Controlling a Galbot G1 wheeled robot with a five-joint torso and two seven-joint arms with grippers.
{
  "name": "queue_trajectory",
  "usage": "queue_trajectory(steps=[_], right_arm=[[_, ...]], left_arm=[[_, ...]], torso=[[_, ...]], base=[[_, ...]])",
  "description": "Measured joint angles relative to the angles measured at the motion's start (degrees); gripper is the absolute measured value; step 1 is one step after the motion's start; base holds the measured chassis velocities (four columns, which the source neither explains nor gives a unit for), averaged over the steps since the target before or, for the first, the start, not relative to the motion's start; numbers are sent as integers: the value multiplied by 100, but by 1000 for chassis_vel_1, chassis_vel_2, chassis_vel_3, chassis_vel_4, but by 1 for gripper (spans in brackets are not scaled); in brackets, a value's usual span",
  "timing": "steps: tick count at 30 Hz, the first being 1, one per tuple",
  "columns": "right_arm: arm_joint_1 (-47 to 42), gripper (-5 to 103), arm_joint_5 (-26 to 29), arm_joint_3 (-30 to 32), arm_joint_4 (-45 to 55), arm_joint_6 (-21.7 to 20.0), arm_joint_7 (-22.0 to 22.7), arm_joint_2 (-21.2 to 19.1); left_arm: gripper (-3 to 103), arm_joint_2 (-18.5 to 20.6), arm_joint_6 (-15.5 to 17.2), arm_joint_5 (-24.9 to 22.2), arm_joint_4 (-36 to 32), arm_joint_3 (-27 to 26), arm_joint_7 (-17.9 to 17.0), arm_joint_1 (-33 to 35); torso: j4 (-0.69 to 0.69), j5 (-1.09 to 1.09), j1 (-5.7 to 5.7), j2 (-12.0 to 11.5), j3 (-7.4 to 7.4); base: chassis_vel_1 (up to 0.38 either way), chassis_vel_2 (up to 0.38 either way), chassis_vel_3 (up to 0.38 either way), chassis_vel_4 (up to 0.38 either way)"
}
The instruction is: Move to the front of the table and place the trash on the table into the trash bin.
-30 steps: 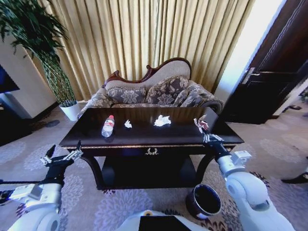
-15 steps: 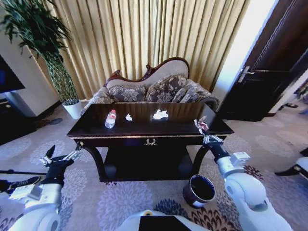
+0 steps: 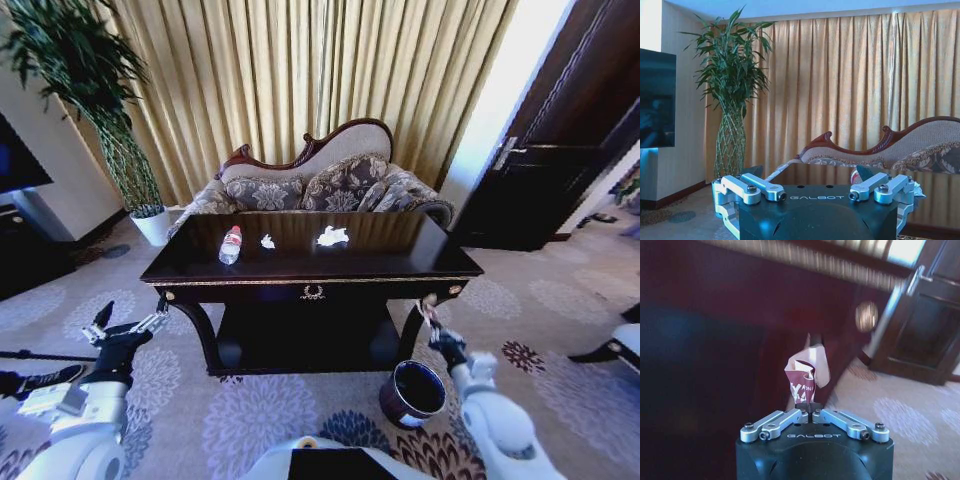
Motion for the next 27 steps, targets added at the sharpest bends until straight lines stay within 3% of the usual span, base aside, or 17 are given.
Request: queue_trajectory(steps=[12, 17, 27], right_arm=[[849, 0, -282, -136, -2470, 264, 55, -48], [936, 0, -279, -162, -2564, 240, 53, -51], [921, 32, -375, -189, -2470, 229, 54, 5]], left_arm=[[100, -35, -21, 0, 0, -2, 5, -6], [100, -29, -23, -3, 0, -1, 5, -19], [100, -39, -56, -4, 0, -2, 5, -13]], torso=[[0, -1, 0, 0, 0], [0, -2, 1, 0, 0], [-1, -2, 0, 0, 0]], base=[[0, 0, 0, 0], [0, 0, 0, 0], [0, 0, 0, 0]])
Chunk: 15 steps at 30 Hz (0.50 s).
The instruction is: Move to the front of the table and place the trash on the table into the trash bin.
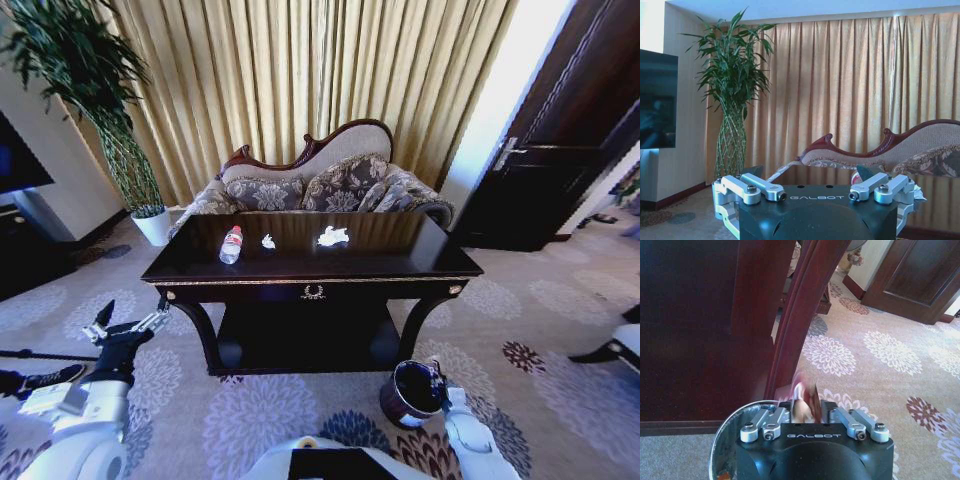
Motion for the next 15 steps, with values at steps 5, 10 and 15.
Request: queue_trajectory(steps=[5, 10, 15], right_arm=[[-35, 54, 4, 10, 38, 108, 6, -33], [-74, 70, 29, 24, 93, 119, 9, -52], [-89, 92, 31, 31, 148, 120, 9, -47]], left_arm=[[100, -13, -59, 1, 0, 35, 3, -12], [100, 0, -62, -2, 0, 37, 11, -19], [100, -5, -70, -5, 0, 21, 21, 16]], torso=[[0, 0, 0, 0, 0], [0, 0, 0, 0, 0], [0, 0, -1, 0, 0]], base=[[0, 0, 0, 0], [0, 0, 0, 0], [0, 0, 0, 0]])
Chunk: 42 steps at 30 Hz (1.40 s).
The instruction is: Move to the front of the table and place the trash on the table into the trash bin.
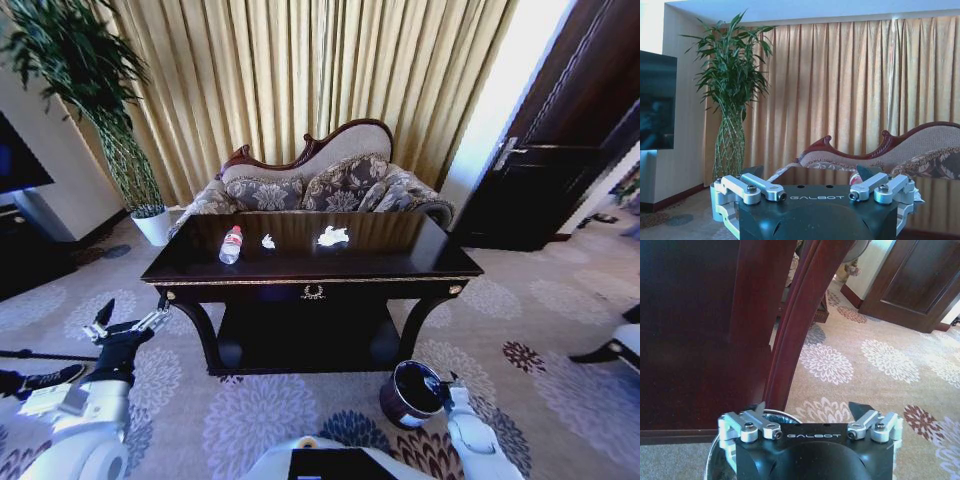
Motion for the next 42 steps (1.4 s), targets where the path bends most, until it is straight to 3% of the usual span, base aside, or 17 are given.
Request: queue_trajectory(steps=[2, 19, 22, 24, 30, 37, 42], right_arm=[[-7, 99, 16, 0, 34, 0, 0, 5], [37, 100, 65, 23, 1, -3, -17, -9], [-24, 100, 244, 29, 100, 182, -14, -11], [-217, 100, 480, 73, 659, 477, -81, -29], [-557, 100, 1240, 175, 2183, 451, -386, -58], [-737, 100, 1829, 201, 4166, -200, -463, -98], [-763, 100, 1997, 195, 4879, -563, -464, -121]], left_arm=[[100, 0, -1, -2, 0, -6, 1, 9], [100, -6, 14, -5, 0, -1, 2, -16], [100, -4, 17, -5, 0, -16, 2, 0], [100, 5, 20, -6, 0, -29, 2, 11], [100, 5, 25, -3, 0, 8, 9, -2], [100, 25, 31, -2, 0, -10, 35, 5], [100, 21, 32, 0, 0, -15, 36, 0]], torso=[[0, 0, 0, 0, 0], [0, 0, 0, 0, 0], [-1, 1, 0, 0, 0], [0, 0, 0, 0, 0], [1, 0, 0, 0, 0], [1, -1, 0, 0, 0], [0, -1, 0, 0, 0]], base=[[0, 0, 0, 0], [0, 0, 0, 0], [0, 0, 0, 0], [0, 0, 0, 0], [0, 0, 0, 0], [0, 0, 0, 0], [0, 0, 0, 0]])
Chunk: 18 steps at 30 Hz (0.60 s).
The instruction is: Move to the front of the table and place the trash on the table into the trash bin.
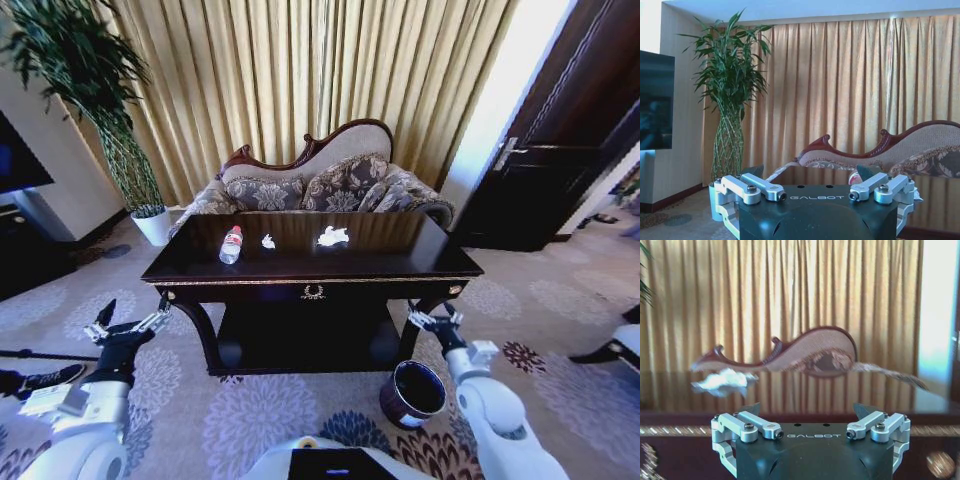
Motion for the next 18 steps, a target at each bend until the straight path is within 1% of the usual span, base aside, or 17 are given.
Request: queue_trajectory(steps=[6, 10, 15, 16, 18], right_arm=[[-17, 100, 133, 63, 610, -174, -14, -9], [-38, 100, 129, 52, 865, -260, -22, 14], [-38, 100, 100, 42, 933, -280, -32, 19], [-37, 100, 90, 42, 941, -280, -33, 17], [-37, 100, 86, 42, 941, -280, -34, 16]], left_arm=[[100, -3, 1, 5, 0, -33, 3, 3], [100, 1, 2, 5, 0, -41, 15, 7], [100, 8, 27, 5, 0, -62, 37, 9], [100, 15, 106, 2, 0, -101, 89, 12], [100, 18, 138, 0, 0, -116, 124, 14]], torso=[[0, 2, 0, 0, 1], [0, 1, 0, 0, 0], [0, 1, 0, 0, 0], [0, 2, 0, 0, 0], [0, 2, 0, 0, 0]], base=[[0, 0, 0, 0], [0, 0, 0, 0], [0, 0, 0, 0], [0, 0, 0, 0], [0, 0, 0, 0]])
